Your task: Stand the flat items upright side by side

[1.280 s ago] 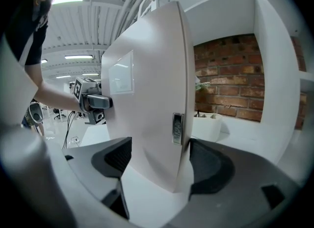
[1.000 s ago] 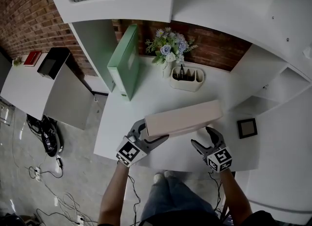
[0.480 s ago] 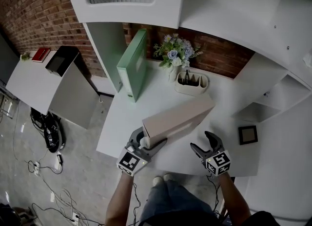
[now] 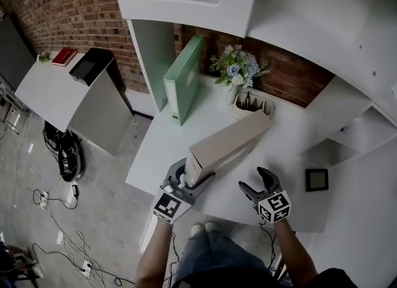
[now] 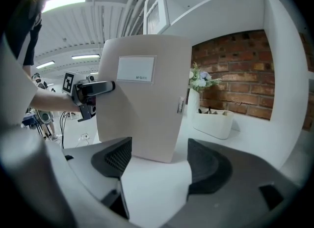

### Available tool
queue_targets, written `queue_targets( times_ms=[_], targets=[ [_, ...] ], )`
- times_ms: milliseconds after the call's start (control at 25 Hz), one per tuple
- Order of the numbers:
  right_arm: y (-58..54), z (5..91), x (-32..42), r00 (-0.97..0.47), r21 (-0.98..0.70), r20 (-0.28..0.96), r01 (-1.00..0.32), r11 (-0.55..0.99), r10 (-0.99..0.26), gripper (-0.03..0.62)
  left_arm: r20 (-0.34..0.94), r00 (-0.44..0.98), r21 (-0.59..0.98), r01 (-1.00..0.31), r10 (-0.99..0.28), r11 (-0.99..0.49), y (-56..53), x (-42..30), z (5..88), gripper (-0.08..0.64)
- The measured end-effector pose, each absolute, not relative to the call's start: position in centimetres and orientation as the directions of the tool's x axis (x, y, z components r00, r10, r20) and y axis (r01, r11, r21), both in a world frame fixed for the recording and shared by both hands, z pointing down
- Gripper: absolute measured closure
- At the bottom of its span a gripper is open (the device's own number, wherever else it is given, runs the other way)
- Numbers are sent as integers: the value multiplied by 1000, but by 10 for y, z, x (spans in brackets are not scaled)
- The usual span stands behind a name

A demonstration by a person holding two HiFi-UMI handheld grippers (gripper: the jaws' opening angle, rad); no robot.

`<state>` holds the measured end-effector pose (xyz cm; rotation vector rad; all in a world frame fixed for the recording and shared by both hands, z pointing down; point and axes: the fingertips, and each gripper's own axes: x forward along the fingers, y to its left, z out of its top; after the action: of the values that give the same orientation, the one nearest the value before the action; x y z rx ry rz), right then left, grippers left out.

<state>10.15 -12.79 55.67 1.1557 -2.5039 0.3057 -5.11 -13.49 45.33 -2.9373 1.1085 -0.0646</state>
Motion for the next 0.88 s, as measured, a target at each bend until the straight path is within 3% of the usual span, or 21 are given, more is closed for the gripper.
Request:
queue_targets(
  times_ms=[320,880],
  targets=[
    [-131,559,93,-614,-47,408,-753,656,-676,241,2,643,-2,-766,-766,-643,-141,-81,440,299],
    [-139,557,92,-628,-67,408,-745,664,-663,242,-103,320,-29,-948,-942,-318,-201,-108,408,301]
  ],
)
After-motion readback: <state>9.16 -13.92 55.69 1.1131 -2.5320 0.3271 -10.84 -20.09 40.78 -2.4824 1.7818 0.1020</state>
